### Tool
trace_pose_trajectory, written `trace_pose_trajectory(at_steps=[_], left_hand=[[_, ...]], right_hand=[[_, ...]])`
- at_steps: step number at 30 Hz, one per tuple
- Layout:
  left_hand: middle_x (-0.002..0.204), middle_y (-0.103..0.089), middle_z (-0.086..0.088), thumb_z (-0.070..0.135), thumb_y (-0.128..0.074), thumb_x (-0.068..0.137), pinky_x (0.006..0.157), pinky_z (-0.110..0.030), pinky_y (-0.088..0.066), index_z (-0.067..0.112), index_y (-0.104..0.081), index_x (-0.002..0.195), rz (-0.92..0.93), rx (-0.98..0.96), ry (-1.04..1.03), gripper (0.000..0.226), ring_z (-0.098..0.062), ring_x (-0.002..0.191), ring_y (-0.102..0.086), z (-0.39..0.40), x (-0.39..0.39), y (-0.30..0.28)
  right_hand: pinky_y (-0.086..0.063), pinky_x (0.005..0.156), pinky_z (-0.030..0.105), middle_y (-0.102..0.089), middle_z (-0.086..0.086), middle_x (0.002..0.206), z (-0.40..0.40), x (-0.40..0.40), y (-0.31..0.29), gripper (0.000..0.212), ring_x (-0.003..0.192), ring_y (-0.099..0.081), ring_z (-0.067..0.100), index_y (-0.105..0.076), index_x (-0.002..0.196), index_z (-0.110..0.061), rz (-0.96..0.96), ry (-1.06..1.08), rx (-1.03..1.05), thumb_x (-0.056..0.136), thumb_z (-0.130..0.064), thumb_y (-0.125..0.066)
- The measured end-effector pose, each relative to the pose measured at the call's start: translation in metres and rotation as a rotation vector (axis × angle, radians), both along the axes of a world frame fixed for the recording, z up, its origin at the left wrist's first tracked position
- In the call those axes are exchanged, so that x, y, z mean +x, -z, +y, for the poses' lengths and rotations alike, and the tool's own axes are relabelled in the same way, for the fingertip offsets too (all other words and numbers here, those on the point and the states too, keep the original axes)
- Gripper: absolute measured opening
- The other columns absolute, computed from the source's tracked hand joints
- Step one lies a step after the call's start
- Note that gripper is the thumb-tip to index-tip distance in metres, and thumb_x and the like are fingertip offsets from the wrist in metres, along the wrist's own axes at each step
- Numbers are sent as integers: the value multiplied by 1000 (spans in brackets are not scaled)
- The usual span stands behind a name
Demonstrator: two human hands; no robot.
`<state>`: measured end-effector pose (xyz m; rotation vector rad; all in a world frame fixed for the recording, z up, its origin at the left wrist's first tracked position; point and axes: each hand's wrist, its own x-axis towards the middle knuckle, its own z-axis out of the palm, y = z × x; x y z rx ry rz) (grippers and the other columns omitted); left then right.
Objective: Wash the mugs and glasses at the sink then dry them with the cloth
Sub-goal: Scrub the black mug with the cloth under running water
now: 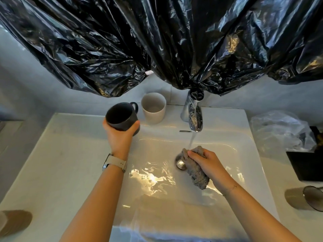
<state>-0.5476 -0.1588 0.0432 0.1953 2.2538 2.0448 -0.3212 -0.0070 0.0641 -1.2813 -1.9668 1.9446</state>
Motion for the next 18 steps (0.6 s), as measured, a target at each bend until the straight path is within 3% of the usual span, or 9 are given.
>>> trace_pose_trajectory(at_steps=[2,5,7,9,12,14,16,18], left_hand=[[123,-50,10,14,-91,63,87,-9,-47,24,-36,134,34,8,-69,91,6,108,-53,13,-14,4],[126,-49,2,10,-91,61,86,-7,-48,15,-36,136,64,9,-95,93,-4,109,-54,28,-29,13],[127,-47,1,9,-91,61,85,-2,-45,12,-34,138,73,8,-86,96,-9,113,-52,36,-35,20],[131,-46,1,10,-92,60,89,-1,-42,12,-32,140,70,12,-75,100,-12,120,-50,43,-38,26],[139,-42,-2,9,-91,62,94,-2,-40,15,-27,144,52,14,-41,104,-15,128,-45,50,-38,29],[141,-39,-5,2,-88,65,103,-12,-41,13,-22,145,46,20,18,104,-16,130,-44,51,-37,29],[141,-39,-7,-8,-83,68,111,-29,-41,11,-18,145,43,28,94,102,-18,131,-45,50,-36,30],[142,-39,-8,-10,-81,69,111,-34,-42,12,-16,146,33,12,165,103,-20,133,-45,48,-34,28]], right_hand=[[-56,76,35,-74,9,87,1,-4,5,26,82,-71,22,-71,91,-8,-17,5,-10,89,-33,-68],[-56,77,35,-75,5,88,3,-7,9,25,85,-71,21,-72,92,-12,-35,7,-30,88,-36,-68],[-55,70,28,-76,4,90,4,-6,9,23,84,-71,18,-72,92,-16,-45,33,-90,87,-38,-68],[-53,63,24,-76,5,90,7,-2,9,27,78,-72,16,-73,93,-15,-33,86,-245,84,-41,-72],[-50,57,28,-68,8,79,15,8,8,27,66,-66,18,-72,90,-13,59,188,-677,76,-35,-77],[-46,62,32,-62,10,77,21,15,12,20,65,-60,21,-72,86,-10,92,268,-888,72,-24,-77],[-49,60,32,-63,12,77,22,20,17,14,63,-61,24,-70,81,-8,98,284,-941,70,-14,-75],[-55,60,34,-65,14,85,21,23,23,13,71,-65,28,-65,83,-8,99,312,-930,71,-8,-70]])
